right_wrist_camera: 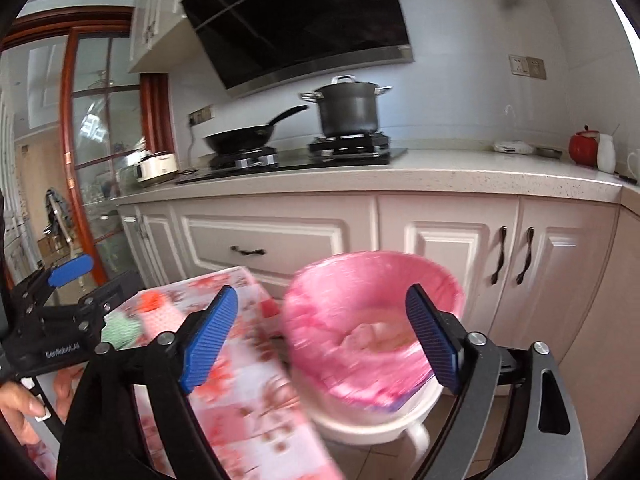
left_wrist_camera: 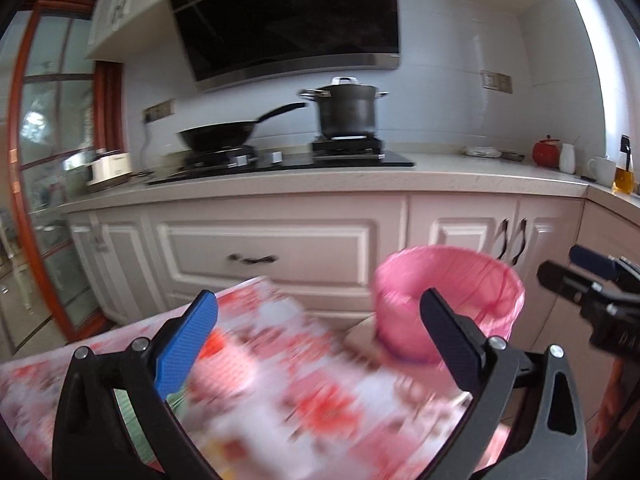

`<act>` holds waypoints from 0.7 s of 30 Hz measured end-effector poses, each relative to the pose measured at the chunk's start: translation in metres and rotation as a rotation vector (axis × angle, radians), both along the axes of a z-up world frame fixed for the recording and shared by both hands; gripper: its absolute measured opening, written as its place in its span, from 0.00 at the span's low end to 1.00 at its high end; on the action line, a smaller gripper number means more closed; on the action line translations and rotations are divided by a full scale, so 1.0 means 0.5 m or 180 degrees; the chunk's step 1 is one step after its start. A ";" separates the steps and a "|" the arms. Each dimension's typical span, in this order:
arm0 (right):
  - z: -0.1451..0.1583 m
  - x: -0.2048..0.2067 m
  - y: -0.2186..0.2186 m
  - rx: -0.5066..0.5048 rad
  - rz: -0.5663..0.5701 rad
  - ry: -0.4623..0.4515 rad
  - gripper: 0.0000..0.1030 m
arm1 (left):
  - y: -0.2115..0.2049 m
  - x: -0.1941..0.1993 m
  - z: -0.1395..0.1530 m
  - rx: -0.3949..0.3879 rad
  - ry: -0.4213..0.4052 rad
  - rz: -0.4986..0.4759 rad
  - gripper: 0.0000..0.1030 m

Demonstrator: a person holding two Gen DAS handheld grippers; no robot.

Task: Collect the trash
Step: 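Move both tools back over the table toward the remaining items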

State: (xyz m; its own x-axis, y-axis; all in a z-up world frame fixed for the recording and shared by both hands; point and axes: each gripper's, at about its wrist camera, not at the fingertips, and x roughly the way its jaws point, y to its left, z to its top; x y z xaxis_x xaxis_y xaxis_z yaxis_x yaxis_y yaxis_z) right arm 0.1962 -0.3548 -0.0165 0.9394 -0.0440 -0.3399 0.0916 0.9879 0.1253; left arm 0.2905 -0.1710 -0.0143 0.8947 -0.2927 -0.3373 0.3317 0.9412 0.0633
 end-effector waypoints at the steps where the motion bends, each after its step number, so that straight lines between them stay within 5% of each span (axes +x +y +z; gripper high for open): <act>1: 0.002 -0.011 0.020 0.0006 0.0054 0.0016 0.82 | 0.030 -0.021 -0.003 -0.0016 0.0016 0.0042 0.95; 11: -0.028 -0.075 0.230 0.0057 0.0561 0.0283 0.82 | 0.287 -0.210 -0.046 0.0088 0.0109 0.0513 0.95; 21: -0.099 -0.049 0.394 -0.0115 0.0986 0.0666 0.82 | 0.450 -0.289 -0.122 0.0093 0.0264 0.0987 0.95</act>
